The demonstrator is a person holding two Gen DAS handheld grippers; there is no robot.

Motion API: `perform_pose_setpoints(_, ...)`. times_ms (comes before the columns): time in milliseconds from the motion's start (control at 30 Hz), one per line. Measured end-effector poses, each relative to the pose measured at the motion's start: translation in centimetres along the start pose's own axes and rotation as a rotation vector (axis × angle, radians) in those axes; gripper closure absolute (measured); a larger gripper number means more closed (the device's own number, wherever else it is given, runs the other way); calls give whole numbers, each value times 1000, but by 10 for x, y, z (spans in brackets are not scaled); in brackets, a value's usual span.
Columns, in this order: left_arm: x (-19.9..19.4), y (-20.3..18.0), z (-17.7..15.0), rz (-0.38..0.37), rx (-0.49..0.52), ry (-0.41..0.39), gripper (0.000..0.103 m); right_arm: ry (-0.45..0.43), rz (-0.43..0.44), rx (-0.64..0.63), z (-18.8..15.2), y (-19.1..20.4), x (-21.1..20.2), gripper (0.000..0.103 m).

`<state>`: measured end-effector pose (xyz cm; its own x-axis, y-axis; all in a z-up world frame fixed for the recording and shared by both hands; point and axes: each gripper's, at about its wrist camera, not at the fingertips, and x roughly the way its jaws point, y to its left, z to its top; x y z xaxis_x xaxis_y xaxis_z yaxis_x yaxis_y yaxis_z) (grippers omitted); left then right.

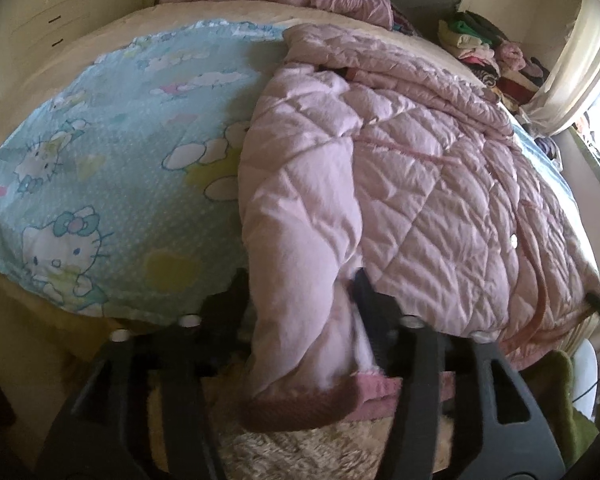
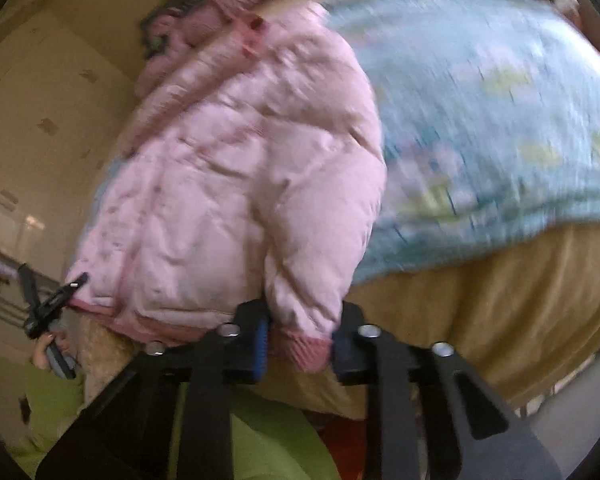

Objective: Fold large clothes

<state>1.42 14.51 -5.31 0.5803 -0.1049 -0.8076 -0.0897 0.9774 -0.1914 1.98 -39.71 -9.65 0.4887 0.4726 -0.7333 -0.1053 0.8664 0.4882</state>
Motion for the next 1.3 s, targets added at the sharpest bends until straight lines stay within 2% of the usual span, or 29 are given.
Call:
perform_pose_setpoints(100, 5, 5, -7, -14, -11, 29, 42, -88, 34, -76, 13, 21, -20, 87)
perform_pose_setpoints(167, 11, 8, -11, -32, -28, 60, 29, -130, 53, -98, 24, 31, -29, 87)
perform_pose_setpoints(233, 15, 11, -16, -50, -45, 73, 29, -168, 73, -112, 33, 36, -37, 88)
perform_pose_setpoints(267, 15, 11, -17, -55, -48, 73, 31, -183, 79, -116, 37, 38, -40, 88)
perform_pose_setpoints(300, 16, 11, -18, -69, -50, 71, 38, -195, 84, -119, 41, 40, -42, 88)
perform_pose_setpoints(333, 15, 10, -18, -110, -53, 66, 65, -207, 91, -121, 44, 41, -44, 88)
perform_pose_setpoints(367, 13, 7, -18, -131, -53, 53, 75, -216, 95, -124, 47, 42, -44, 88)
perform_pose_setpoints(467, 1, -5, -11, -104, -8, 9, 90, -234, 98, -139, 54, 48, -44, 88)
perform_pose_setpoints(800, -45, -28, 40, -83, 27, -189, 92, -320, 117, -153, 77, 53, -51, 88)
perform_pose_setpoints(1300, -68, -43, 118, -85, 37, -340, 92, -450, 129, -150, 149, 71, -57, 89)
